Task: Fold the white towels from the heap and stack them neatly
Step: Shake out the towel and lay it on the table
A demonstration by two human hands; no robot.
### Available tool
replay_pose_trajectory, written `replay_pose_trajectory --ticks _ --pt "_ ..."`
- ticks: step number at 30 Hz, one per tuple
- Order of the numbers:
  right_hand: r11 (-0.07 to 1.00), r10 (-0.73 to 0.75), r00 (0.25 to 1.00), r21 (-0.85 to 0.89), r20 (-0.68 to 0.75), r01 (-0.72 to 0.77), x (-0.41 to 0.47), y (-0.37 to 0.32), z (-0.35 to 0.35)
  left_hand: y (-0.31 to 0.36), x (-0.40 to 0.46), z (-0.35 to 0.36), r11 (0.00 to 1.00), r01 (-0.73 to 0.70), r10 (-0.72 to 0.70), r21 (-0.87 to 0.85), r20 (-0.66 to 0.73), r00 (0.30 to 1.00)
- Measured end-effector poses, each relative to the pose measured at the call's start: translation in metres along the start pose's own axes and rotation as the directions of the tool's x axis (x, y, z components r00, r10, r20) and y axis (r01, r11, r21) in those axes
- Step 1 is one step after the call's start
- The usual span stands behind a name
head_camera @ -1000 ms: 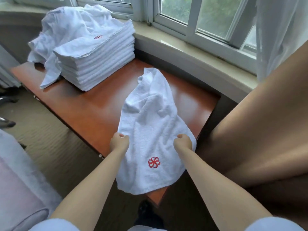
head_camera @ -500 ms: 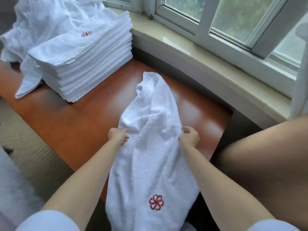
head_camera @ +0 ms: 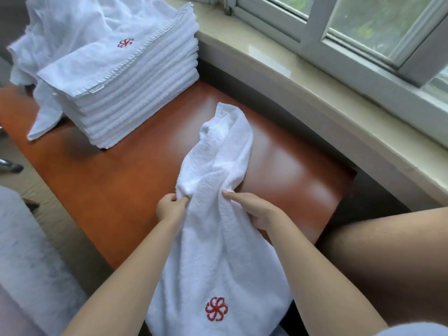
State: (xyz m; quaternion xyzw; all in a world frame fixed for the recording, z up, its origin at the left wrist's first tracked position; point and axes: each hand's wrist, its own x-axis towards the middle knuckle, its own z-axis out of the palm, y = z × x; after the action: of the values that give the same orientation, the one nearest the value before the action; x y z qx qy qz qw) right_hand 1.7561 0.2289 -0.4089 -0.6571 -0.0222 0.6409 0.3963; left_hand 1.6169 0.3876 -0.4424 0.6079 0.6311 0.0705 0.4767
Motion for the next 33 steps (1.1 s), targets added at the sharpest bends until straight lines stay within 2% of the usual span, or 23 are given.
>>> replay_pose_trajectory --ticks 4,8,9,11,13,16,19,21,23,24,26,28,30,32,33 --pt "0.984 0.061 0.971 0.175 -0.233 -0.020 -0.015 0.010 0.013 0.003 -0.019 -0.017 0.993 0.037 -0.019 -0.110 0.164 0.986" --pt "0.941 0.007 0.951 0.323 -0.310 0.098 -0.044 0.027 0.022 -0.001 -0.045 -0.041 1.000 0.005 0.003 -0.030 0.268 0.964" --pt "0.943 -0.013 0.948 0.312 -0.317 0.117 -0.056 0.031 0.025 -0.002 -0.052 -0.048 0.999 -0.020 0.029 -0.039 0.248 0.968" --pt "0.969 -0.048 0.916 0.203 -0.399 0.139 -0.077 0.040 0.028 -0.002 -0.064 -0.060 0.990 -0.120 0.128 -0.070 0.112 0.985" --pt "0.995 -0.096 0.869 -0.046 -0.485 0.084 -0.092 0.050 0.028 0.001 -0.078 -0.072 0.971 -0.237 0.233 -0.041 -0.090 0.968" --pt "0.929 -0.160 0.839 -0.367 -0.520 -0.050 -0.115 0.061 0.034 0.010 -0.110 -0.086 0.921 -0.340 0.282 -0.189 -0.279 0.918" --pt "0.882 -0.125 0.885 -0.459 -0.448 -0.108 -0.136 0.066 0.045 0.015 -0.137 -0.098 0.842 -0.442 0.330 -0.308 -0.353 0.876" --pt "0.924 -0.150 0.864 -0.380 -0.480 -0.051 -0.152 0.067 0.053 0.015 -0.150 -0.108 0.782 -0.504 0.366 -0.367 -0.385 0.847" --pt "0.979 -0.199 0.801 -0.148 -0.565 0.139 -0.164 0.066 0.055 0.014 -0.159 -0.117 0.724 -0.548 0.389 -0.418 -0.409 0.825" --pt "0.956 -0.239 0.756 -0.008 -0.610 0.295 -0.168 0.065 0.055 0.013 -0.164 -0.121 0.695 -0.567 0.397 -0.443 -0.420 0.816" --pt "0.764 -0.326 0.595 0.167 -0.734 0.624 -0.175 0.063 0.057 0.011 -0.173 -0.128 0.644 -0.592 0.390 -0.484 -0.458 0.799" --pt "0.585 -0.311 0.385 0.145 -0.869 0.798 -0.183 0.065 0.060 0.008 -0.178 -0.135 0.631 -0.611 0.336 -0.477 -0.542 0.770" --pt "0.513 -0.278 0.209 0.039 -0.938 0.857 -0.195 0.069 0.064 0.005 -0.178 -0.144 0.652 -0.611 0.254 -0.450 -0.629 0.735" --pt "0.479 -0.277 0.110 -0.038 -0.954 0.877 -0.204 0.072 0.069 0.002 -0.178 -0.155 0.656 -0.600 0.171 -0.458 -0.684 0.709" --pt "0.479 -0.267 0.088 -0.053 -0.960 0.876 -0.208 0.073 0.071 0.001 -0.179 -0.161 0.653 -0.597 0.144 -0.467 -0.697 0.703"
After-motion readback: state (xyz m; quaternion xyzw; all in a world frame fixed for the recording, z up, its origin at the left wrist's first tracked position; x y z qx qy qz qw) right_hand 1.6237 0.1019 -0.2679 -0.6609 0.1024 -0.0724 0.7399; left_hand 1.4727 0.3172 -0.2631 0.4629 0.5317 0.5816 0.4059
